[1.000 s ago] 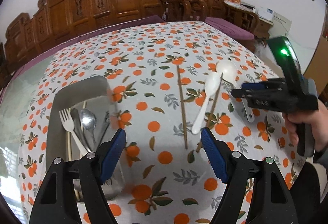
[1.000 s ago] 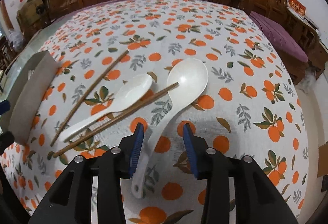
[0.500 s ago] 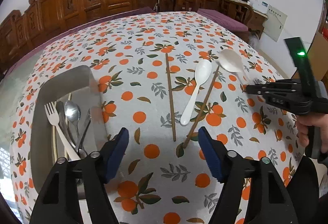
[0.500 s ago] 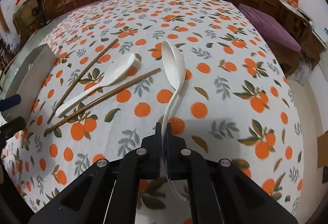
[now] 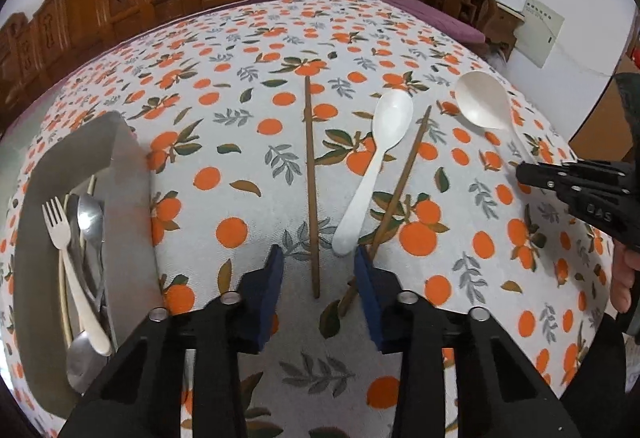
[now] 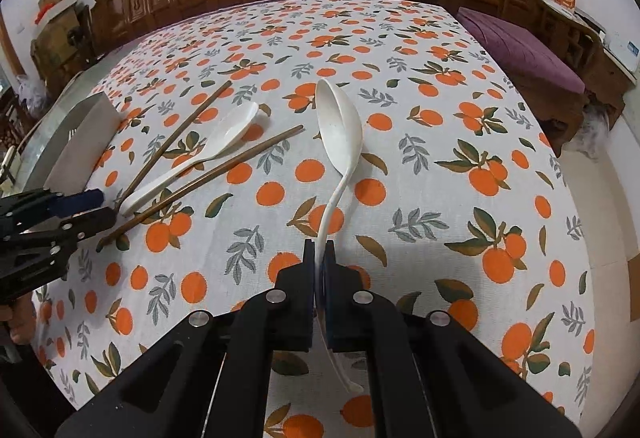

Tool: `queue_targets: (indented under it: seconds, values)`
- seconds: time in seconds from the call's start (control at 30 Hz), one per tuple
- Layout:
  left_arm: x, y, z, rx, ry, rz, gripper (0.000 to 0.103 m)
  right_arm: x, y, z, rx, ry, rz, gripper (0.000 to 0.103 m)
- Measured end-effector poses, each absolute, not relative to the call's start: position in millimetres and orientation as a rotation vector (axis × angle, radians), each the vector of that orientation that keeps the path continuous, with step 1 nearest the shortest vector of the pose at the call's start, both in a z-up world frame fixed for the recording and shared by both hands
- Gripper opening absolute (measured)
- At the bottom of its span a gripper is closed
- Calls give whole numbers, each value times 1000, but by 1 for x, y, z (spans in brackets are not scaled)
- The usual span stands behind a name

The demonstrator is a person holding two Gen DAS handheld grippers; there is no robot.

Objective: Organize utensils
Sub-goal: 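Lift the white spoon with the right gripper while the left gripper grasps a wooden chopstick, then carry the wooden chopstick into the silver tray with the left gripper and release it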

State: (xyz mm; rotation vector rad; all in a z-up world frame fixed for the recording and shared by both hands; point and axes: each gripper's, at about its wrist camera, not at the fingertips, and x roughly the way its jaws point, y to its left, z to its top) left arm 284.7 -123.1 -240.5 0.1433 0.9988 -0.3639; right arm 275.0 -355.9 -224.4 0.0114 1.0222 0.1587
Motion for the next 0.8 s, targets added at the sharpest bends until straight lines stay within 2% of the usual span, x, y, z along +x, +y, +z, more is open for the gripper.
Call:
queue_targets:
  seconds: [0.27,0.33,0.37,0.8]
  values:
    - [291,-121,-248,138,1001,-352,20,274,-354,-223,14,1015,174,5]
    - [291,-122,-248,176,993,-331,7,274,-353,-223,15,1015,179,5]
    - [291,-121,-248,171,998,-341,4,274,-352,-222,16,1015,182,5]
    - [275,-112,-230,129,997,-370,3,258,-333,-200,-6,994,216,5]
